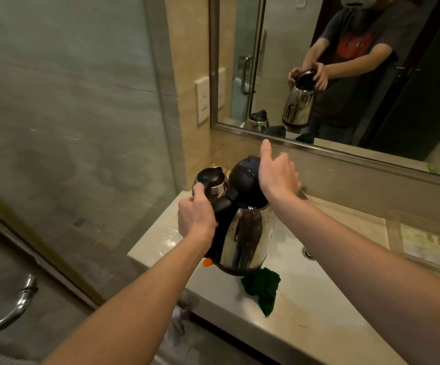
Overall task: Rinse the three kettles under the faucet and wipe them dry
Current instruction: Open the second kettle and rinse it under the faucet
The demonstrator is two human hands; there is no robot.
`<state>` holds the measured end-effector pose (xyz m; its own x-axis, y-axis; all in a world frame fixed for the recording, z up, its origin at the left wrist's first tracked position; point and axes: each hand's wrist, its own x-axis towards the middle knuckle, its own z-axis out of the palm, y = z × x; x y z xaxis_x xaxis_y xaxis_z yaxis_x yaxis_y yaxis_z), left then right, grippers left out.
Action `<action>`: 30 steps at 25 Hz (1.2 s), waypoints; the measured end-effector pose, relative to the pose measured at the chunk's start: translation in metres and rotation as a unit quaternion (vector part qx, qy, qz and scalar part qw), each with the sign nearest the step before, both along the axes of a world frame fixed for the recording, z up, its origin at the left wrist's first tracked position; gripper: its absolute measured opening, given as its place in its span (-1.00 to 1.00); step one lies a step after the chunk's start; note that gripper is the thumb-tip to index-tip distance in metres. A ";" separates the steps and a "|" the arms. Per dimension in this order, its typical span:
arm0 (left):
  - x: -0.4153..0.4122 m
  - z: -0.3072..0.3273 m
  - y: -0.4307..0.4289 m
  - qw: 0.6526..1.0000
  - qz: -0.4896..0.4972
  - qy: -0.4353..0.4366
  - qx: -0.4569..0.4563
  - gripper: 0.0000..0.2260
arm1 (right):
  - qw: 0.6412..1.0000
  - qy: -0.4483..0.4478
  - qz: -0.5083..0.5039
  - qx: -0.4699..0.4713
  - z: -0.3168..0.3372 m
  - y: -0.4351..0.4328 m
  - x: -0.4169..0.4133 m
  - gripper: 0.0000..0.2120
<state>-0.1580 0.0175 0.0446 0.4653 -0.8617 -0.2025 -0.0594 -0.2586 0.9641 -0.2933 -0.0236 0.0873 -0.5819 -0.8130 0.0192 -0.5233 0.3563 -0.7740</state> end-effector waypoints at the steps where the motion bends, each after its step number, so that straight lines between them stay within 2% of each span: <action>1: 0.009 0.002 0.004 1.000 0.008 -0.003 -0.001 -0.55 | 0.999 -0.026 0.001 0.028 -0.007 -0.001 0.006 -0.21; 3: 0.027 0.006 0.010 1.000 0.026 -0.004 -0.001 -0.56 | 0.989 -0.136 0.011 0.064 -0.018 0.001 0.022 -0.20; 6: 0.058 0.005 0.014 0.998 0.062 0.012 -0.007 -0.54 | 0.924 -0.373 0.032 0.078 -0.026 0.003 0.052 -0.32; 8: 0.080 0.004 0.017 0.996 0.081 0.021 -0.008 -0.53 | 0.905 -0.417 0.047 0.073 -0.026 0.003 0.076 -0.37; 15: 0.148 -0.011 0.014 0.984 0.159 0.077 0.004 -0.56 | 0.878 -0.455 0.120 0.088 -0.034 -0.020 0.161 -0.38; 22: 0.170 -0.040 -0.024 0.972 0.186 0.138 0.029 -0.59 | 0.901 -0.385 0.177 0.087 -0.070 -0.076 0.199 -0.48; 30: 0.168 -0.080 -0.071 0.959 0.229 0.141 0.089 -0.61 | 0.919 -0.329 0.192 0.104 -0.120 -0.127 0.203 -0.67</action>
